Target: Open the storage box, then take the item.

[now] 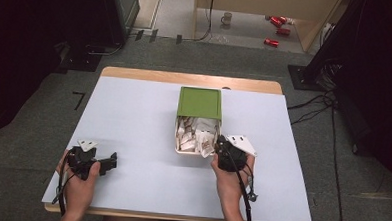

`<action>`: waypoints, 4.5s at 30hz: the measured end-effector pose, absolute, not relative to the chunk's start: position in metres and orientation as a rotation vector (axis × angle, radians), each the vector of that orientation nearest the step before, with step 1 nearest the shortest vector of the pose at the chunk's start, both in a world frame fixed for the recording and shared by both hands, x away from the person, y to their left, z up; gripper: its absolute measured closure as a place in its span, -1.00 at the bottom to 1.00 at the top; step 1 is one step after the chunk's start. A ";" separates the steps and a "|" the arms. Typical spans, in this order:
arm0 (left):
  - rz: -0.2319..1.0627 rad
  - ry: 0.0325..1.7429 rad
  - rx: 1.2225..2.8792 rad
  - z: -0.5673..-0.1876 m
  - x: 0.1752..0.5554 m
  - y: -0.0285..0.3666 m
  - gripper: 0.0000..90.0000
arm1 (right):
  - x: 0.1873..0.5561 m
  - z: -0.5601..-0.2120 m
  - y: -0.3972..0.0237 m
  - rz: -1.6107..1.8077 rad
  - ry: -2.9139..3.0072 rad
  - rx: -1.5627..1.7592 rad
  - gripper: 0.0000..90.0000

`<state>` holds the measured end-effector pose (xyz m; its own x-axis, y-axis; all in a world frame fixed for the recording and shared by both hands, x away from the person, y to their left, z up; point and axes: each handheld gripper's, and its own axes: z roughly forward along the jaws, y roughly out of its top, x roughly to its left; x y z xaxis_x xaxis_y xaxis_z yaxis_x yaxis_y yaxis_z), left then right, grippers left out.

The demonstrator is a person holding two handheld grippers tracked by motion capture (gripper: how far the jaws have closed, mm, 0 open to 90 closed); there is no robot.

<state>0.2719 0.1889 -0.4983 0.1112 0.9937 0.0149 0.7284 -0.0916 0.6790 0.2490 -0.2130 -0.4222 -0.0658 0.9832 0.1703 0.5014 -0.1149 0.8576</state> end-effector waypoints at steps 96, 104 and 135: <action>0.671 1.669 1.877 -0.498 0.272 0.189 -1.00 | 0.189 -0.464 -0.172 1.102 1.694 1.555 0.36; 0.671 1.669 1.876 -0.498 0.272 0.189 -1.00 | 0.184 -0.458 -0.178 1.126 1.621 1.538 0.85; 0.671 1.669 1.878 -0.498 0.272 0.189 -1.00 | 0.182 -0.408 -0.187 1.261 1.567 1.483 0.90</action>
